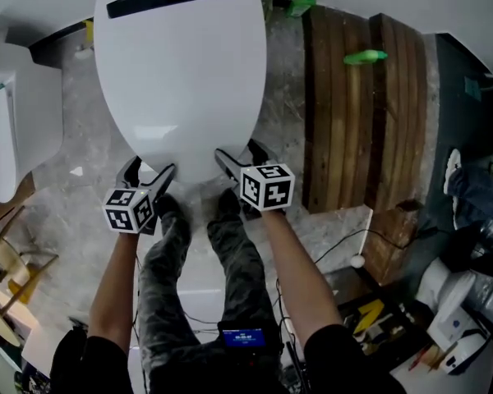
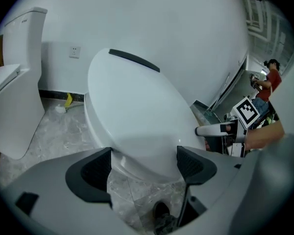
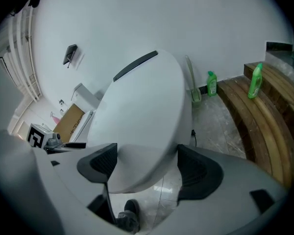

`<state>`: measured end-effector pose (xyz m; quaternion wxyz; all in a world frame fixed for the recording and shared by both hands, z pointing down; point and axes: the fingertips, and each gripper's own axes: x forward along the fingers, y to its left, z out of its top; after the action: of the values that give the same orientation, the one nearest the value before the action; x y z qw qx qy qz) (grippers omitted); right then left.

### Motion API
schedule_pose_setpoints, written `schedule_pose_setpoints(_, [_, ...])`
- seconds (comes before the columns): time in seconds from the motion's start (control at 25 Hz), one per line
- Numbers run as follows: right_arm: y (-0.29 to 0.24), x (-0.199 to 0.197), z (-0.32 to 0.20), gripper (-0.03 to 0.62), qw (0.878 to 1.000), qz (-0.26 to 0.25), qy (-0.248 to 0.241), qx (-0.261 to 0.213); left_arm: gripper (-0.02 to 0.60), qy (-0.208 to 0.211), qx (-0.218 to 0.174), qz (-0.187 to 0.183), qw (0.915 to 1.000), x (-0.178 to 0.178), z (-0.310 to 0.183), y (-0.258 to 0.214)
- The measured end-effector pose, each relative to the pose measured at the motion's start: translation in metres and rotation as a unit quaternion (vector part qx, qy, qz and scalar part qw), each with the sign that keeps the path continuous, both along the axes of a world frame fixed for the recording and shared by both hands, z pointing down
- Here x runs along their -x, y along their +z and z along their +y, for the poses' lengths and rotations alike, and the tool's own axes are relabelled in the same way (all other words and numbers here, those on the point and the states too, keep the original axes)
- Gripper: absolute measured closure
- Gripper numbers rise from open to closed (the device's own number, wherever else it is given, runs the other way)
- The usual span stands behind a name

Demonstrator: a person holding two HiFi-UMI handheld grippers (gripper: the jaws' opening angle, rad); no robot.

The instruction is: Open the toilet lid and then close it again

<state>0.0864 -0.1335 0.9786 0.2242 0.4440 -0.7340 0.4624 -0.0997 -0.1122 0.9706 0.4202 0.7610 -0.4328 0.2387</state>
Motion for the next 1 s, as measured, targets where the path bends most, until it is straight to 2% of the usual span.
schedule_pose_setpoints(0.28, [-0.007, -0.002, 0.001, 0.230, 1.000, 0.003, 0.022, 0.009, 0.183, -0.033, 0.016, 0.017, 0.9992, -0.001, -0.002, -0.006])
schedule_pose_setpoints(0.48, [-0.027, -0.003, 0.003, 0.230, 1.000, -0.013, 0.020, 0.011, 0.183, -0.029, 0.010, 0.030, 0.9991, -0.002, 0.001, -0.027])
schedule_pose_setpoints(0.72, [-0.069, -0.003, 0.008, 0.230, 0.999, -0.035, 0.013, 0.016, 0.183, -0.023, 0.017, 0.045, 0.9986, -0.002, 0.006, -0.066])
schedule_pose_setpoints(1.0, [-0.136, -0.001, 0.006, 0.230, 0.998, -0.067, 0.013, 0.009, 0.183, -0.025, 0.007, 0.073, 0.9970, 0.002, 0.005, -0.130])
